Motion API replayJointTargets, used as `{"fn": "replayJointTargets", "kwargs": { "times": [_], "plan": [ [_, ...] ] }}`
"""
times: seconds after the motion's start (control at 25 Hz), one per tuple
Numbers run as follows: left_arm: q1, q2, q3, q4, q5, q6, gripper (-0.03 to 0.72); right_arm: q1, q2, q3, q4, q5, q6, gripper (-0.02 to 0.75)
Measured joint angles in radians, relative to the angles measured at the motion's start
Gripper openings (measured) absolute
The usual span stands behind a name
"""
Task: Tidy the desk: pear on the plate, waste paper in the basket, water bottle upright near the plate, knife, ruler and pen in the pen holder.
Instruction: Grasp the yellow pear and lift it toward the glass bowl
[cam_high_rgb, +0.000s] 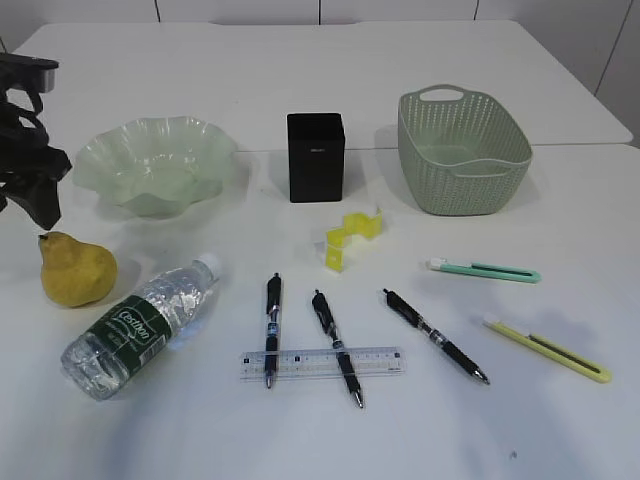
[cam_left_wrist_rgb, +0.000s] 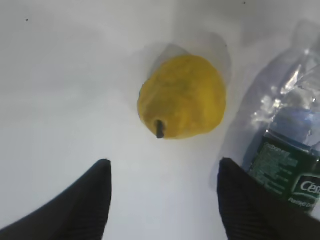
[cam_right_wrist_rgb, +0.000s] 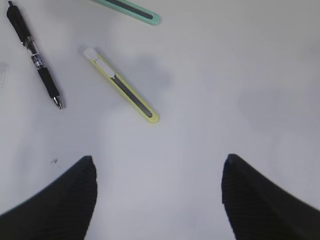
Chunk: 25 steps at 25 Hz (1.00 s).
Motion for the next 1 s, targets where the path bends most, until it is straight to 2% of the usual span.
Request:
{"fn": "replayJointTargets", "kwargs": {
  "times": [0.44, 1.0],
  "plan": [
    [0.031, 0.042, -0.007, -0.09, -0.027, 0.027, 0.526, 0.0, 0.0, 0.0, 0.0, 0.0, 0.008, 0.575],
    [0.031, 0.114, -0.012, -0.098, -0.031, 0.031, 0.527, 0.0, 0.0, 0.0, 0.0, -0.002, 0.016, 0.575]
  ]
}}
